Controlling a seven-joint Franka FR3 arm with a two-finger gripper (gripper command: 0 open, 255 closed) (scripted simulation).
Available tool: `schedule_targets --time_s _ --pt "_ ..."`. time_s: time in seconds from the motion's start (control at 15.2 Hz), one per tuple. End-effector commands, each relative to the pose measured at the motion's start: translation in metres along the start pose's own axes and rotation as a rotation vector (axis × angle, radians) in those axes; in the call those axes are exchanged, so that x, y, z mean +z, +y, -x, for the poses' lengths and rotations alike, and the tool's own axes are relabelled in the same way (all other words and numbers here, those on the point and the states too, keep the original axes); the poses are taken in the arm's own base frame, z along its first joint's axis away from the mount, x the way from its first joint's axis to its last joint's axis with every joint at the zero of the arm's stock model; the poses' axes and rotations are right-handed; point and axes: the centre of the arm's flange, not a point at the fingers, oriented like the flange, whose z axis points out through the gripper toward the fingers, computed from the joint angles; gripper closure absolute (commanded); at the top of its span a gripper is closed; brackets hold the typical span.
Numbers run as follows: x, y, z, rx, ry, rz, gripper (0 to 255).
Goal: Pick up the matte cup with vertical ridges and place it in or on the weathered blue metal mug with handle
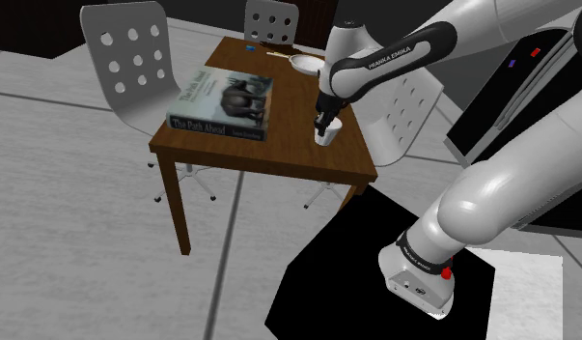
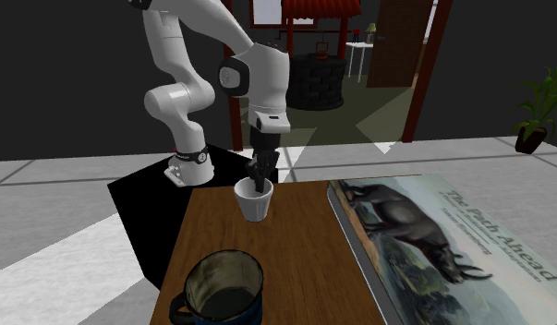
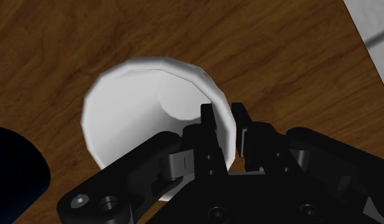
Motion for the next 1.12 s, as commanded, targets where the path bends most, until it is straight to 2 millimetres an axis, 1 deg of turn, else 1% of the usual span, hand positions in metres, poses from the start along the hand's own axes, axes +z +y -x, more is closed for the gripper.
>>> schedule_targets --time_s 0.0,0.26,1.06 --pt "0.0 0.0 0.0 0.0 -0.001 0.0 255" --pt "0.0 0.0 0.0 0.0 -0.001 0.0 255" --pt "-0.062 0.01 0.001 0.0 -0.001 0.0 255"
